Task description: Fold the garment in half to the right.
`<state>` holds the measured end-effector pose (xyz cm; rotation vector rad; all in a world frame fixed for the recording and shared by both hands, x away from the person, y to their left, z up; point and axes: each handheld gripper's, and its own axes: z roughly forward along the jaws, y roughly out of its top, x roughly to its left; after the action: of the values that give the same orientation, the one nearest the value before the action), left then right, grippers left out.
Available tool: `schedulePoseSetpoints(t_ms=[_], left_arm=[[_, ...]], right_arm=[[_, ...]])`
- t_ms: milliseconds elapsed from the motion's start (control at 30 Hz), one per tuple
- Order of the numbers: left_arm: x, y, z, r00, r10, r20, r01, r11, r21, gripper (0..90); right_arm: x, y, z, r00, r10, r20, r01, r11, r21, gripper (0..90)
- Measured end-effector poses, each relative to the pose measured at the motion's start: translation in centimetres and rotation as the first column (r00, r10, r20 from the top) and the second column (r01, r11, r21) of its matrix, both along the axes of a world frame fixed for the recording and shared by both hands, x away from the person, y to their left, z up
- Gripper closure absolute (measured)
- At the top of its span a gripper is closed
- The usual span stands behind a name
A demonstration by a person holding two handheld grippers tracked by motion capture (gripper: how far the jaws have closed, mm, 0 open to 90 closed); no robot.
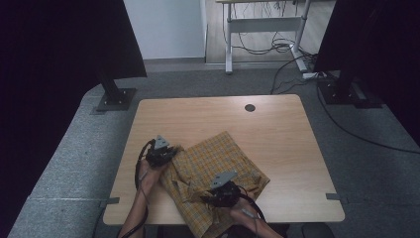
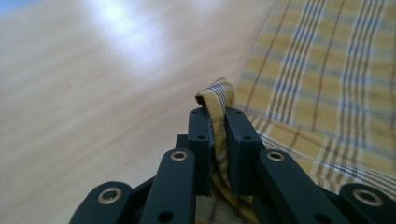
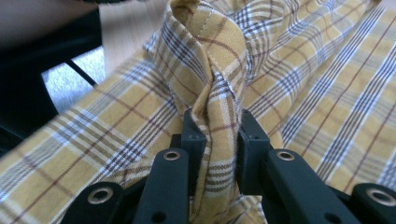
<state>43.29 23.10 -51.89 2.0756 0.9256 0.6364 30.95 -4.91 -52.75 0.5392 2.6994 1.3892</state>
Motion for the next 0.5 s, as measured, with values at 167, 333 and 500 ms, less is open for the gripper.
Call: schedulePoseSetpoints(t_ms=[167,333,500], left_arm=[[-0.8,-0.1,3.4,0.9945,0.003,0.104,0.002,0.9990,-0.045,81.6],[-1.4,0.1,5.7,0.9869,0.007,0.161,0.008,0.9957,-0.092,81.4],[-1.6,-0.3,8.8,0.9733,0.008,0.229,0.023,0.9910,-0.132,81.3]], right_arm=[[-0.1,-0.8,2.8,0.9994,0.014,0.031,-0.016,0.997,0.073,76.1],[-0.4,-1.8,5.2,0.9976,0.013,0.068,-0.022,0.991,0.129,76.1],[-0.5,-2.8,7.5,0.9936,0.005,0.113,-0.023,0.987,0.159,76.1]])
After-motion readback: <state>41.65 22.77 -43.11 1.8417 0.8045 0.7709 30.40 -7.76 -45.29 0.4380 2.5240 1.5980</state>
